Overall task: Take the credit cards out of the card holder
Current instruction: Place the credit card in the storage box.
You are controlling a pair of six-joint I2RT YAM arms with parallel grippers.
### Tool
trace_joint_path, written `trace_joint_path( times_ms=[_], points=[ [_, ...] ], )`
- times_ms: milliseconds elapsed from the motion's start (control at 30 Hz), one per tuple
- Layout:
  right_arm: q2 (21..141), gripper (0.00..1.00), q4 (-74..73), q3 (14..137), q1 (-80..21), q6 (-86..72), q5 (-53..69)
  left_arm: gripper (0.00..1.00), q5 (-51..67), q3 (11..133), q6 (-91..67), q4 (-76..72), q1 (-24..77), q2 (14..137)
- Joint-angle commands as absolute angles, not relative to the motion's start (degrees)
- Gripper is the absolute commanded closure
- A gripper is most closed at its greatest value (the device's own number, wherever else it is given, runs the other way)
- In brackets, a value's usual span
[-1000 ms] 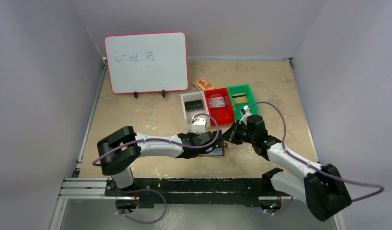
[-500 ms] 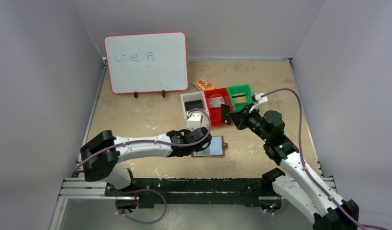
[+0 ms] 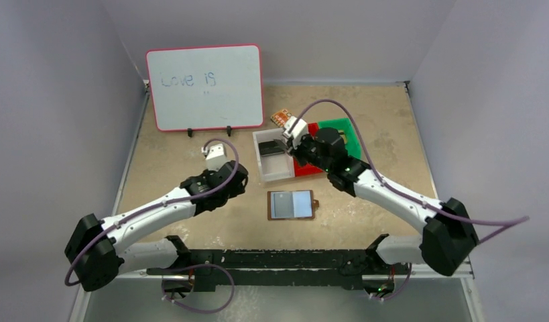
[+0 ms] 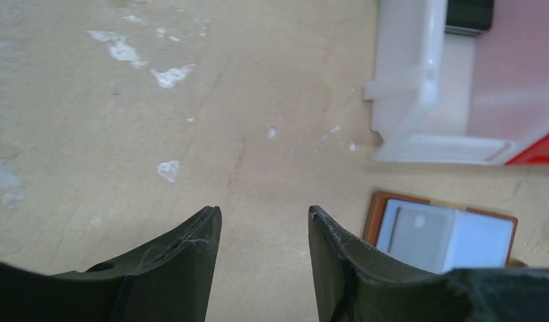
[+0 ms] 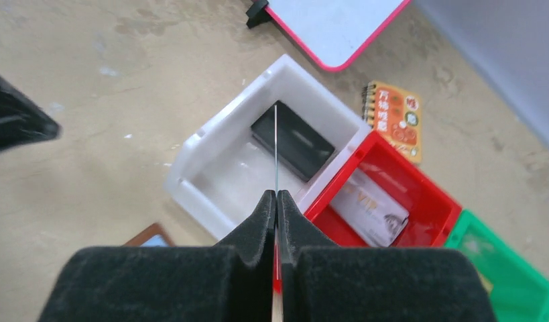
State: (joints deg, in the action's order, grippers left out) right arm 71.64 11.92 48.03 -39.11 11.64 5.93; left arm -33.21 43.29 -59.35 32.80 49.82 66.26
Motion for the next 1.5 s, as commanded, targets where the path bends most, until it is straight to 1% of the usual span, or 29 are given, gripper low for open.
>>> trace_joint_path(
  times_ms=[0,133,200,333,533,833,900,1033,1267,1333,1467],
  points=[
    [78.43,1.0,11.73,54.88,-42.0,26.85,-1.21,0.46,-31.67,41.39,-58.26,35.54,44.74,60.19],
    [85.75,1.0,10.07,59.87,-43.76,34.95,-4.25,0.42,-30.53,39.6,-58.5,36.11,41.89,56.52],
    [88.7,1.0,9.08,61.4,-44.47,39.0,-4.61,0.42,-31.12,39.34,-59.25,37.28,41.7,55.46],
    [92.32,1.0,11.65,62.66,-44.81,46.96,-6.91,0.42,-30.44,39.07,-60.67,38.22,41.72,51.72],
    [97.93,1.0,11.84,64.67,-44.82,53.58,-9.25,0.42,-31.44,40.75,-60.61,40.6,41.74,48.09],
    [104.52,1.0,12.85,67.67,-44.82,56.38,-8.26,0.41,-33.5,42.92,-60.45,43.83,41.73,45.49],
    [105.47,1.0,13.73,67.95,-44.8,57.14,-8.69,0.38,-35.09,42.66,-61.2,44.67,41.68,43.25],
    [107.33,1.0,14.37,68.8,-44.82,58.34,-8.76,0.36,-36.08,42.13,-62.42,45.76,41.74,39.66],
    [110.12,0.99,16.7,70.03,-44.82,59.88,-10.02,0.36,-36.29,42.65,-62.98,47.48,41.73,38.96],
    [110.28,0.97,16.87,69.93,-44.81,60.1,-9.39,0.36,-36.36,42.71,-62.9,47.59,41.7,39.03],
    [110.46,0.88,15.85,69.73,-44.82,60.27,-7.45,0.36,-36.47,42.62,-62.67,47.86,41.7,39.11]
  ],
)
